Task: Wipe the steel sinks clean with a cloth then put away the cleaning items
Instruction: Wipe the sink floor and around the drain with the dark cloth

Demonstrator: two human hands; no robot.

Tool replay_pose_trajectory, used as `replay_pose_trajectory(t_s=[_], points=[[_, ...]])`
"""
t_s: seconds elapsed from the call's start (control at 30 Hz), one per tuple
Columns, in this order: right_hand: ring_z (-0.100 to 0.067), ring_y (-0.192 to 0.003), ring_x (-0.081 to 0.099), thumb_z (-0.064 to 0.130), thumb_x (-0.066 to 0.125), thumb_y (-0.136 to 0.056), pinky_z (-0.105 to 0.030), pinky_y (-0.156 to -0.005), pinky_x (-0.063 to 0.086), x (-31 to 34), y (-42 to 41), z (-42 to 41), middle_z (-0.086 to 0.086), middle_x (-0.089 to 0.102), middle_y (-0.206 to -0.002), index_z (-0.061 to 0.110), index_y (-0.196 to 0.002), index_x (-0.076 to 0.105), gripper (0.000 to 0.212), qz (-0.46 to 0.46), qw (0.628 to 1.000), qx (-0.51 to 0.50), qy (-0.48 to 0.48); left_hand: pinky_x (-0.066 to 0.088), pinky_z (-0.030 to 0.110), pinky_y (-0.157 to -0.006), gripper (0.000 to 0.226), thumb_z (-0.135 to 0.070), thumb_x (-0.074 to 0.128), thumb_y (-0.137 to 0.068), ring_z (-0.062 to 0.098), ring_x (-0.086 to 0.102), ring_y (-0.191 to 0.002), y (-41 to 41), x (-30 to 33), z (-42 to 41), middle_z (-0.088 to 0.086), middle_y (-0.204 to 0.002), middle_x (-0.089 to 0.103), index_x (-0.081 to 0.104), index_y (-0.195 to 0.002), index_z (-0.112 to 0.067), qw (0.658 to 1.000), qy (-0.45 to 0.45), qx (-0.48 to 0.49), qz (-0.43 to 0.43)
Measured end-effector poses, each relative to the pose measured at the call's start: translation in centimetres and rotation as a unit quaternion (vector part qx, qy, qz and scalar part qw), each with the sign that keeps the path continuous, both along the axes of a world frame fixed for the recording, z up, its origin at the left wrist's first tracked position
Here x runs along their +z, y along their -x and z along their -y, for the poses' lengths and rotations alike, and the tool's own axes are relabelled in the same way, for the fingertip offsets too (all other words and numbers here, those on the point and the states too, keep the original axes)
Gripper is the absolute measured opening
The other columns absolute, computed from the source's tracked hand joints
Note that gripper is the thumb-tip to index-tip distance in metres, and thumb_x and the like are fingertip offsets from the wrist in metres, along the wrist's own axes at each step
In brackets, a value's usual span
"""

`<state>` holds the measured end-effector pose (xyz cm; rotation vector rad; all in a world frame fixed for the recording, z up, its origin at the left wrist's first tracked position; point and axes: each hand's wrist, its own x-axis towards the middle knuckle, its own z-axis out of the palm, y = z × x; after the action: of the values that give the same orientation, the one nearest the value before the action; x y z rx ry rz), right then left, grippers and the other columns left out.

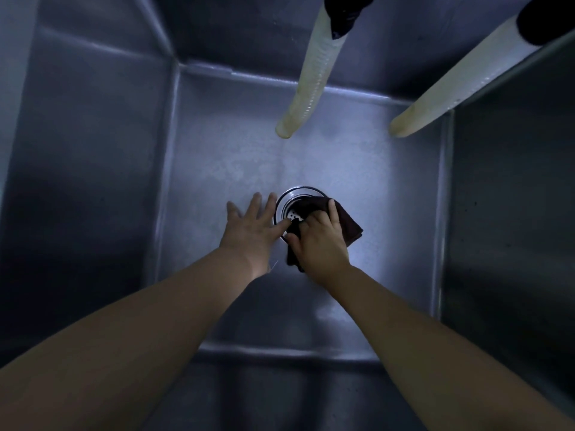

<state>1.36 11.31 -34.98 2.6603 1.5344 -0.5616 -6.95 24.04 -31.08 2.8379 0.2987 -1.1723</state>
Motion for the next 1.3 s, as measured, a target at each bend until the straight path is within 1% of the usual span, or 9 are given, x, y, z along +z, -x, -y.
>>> replay_pose_trajectory(t_s=[0.1,0.2,0.27,0.37,0.57,0.73,0.87,1.1,1.3], points=[[-0.024,-0.119,0.049,0.027,0.051,-0.094,-0.041,-0.117,-0.009,-0.2,0.0,1.2,-0.003,0.066,-0.101,0.008,-0.108,0.067,0.028,-0.064,0.990,-0.052,-0.111,0.008,0.065,-0.109,0.095,-0.055,0.058,-0.080,0.036,-0.021,-0.141,0.3,-0.4,-0.1,0.009,-0.153,-0.028,-0.009,-0.147,-0.039,1.000,0.020,0.023,0.004],[-0.029,-0.129,0.043,0.023,0.051,-0.092,-0.050,-0.116,0.002,0.0,1.2,3.8,-0.008,0.058,-0.130,0.008,-0.127,0.057,0.039,-0.069,0.985,-0.051,-0.150,0.004,0.063,-0.111,0.107,-0.051,0.062,-0.080,0.033,-0.022,-0.141,0.8,-0.8,-0.1,0.006,-0.153,-0.030,-0.020,-0.146,-0.031,0.998,0.022,0.044,0.025],[-0.030,-0.136,0.032,0.032,0.044,-0.091,-0.057,-0.114,0.008,0.0,2.3,6.8,-0.010,0.041,-0.146,0.011,-0.140,0.043,0.053,-0.028,0.994,0.025,-0.103,0.004,0.060,-0.113,0.113,-0.049,0.064,-0.079,0.030,-0.020,-0.142,1.3,-1.0,-0.1,0.005,-0.154,-0.027,-0.026,-0.144,-0.024,0.997,0.026,0.060,0.051],[-0.030,-0.140,0.020,0.046,0.043,-0.086,-0.059,-0.110,0.011,0.1,3.0,11.8,-0.011,0.026,-0.152,0.015,-0.146,0.027,0.069,0.019,0.994,0.107,-0.029,0.006,0.056,-0.114,0.112,-0.048,0.065,-0.079,0.029,-0.014,-0.144,2.4,-1.1,0.2,0.008,-0.156,-0.020,-0.020,-0.146,-0.019,0.991,0.031,0.091,0.089],[-0.041,-0.138,0.025,0.063,0.039,-0.080,-0.064,-0.104,0.025,0.9,-1.5,11.8,-0.018,0.030,-0.150,0.014,-0.145,0.034,0.081,0.049,0.996,0.055,0.048,0.020,0.049,-0.111,0.102,-0.049,0.071,-0.071,0.031,0.015,-0.142,6.9,-0.5,0.2,0.012,-0.158,0.009,0.014,-0.150,-0.020,0.979,0.021,0.116,0.164],[-0.040,-0.144,-0.002,0.063,0.041,-0.086,-0.063,-0.109,0.000,-0.2,-6.2,4.4,-0.012,0.007,-0.158,0.024,-0.151,0.013,0.080,0.056,0.991,-0.112,0.055,0.019,0.047,-0.111,0.094,-0.041,0.072,-0.073,0.032,0.012,-0.141,8.9,0.0,-1.9,0.012,-0.157,0.010,0.018,-0.149,-0.025,0.968,-0.010,0.197,0.154],[-0.035,-0.144,-0.012,0.064,0.029,-0.090,-0.061,-0.109,-0.008,-0.8,-7.6,-1.8,-0.005,-0.005,-0.159,0.031,-0.150,-0.001,0.074,0.053,0.986,-0.148,0.050,0.021,0.044,-0.112,0.090,-0.038,0.072,-0.075,0.033,0.015,-0.139,9.3,0.4,-2.9,0.013,-0.156,0.014,0.021,-0.148,-0.025,0.953,-0.021,0.257,0.160],[-0.032,-0.144,-0.012,0.064,0.025,-0.090,-0.061,-0.110,-0.009,-1.1,-4.3,-8.2,-0.002,-0.006,-0.159,0.034,-0.150,-0.001,0.072,0.045,0.999,-0.005,0.027,0.022,0.045,-0.112,0.093,-0.039,0.069,-0.078,0.031,0.012,-0.140,10.1,0.7,-3.4,0.011,-0.156,0.011,0.012,-0.150,-0.024,0.945,-0.033,0.282,0.161],[-0.035,-0.144,-0.009,0.060,0.027,-0.089,-0.061,-0.111,-0.008,-1.2,3.1,-6.8,-0.004,0.000,-0.160,0.031,-0.150,0.003,0.072,0.031,0.987,0.159,0.010,0.027,0.045,-0.110,0.100,-0.035,0.076,-0.072,0.032,0.019,-0.139,10.6,1.3,-3.6,0.014,-0.153,0.019,0.014,-0.149,-0.021,0.939,-0.032,0.305,0.155]])
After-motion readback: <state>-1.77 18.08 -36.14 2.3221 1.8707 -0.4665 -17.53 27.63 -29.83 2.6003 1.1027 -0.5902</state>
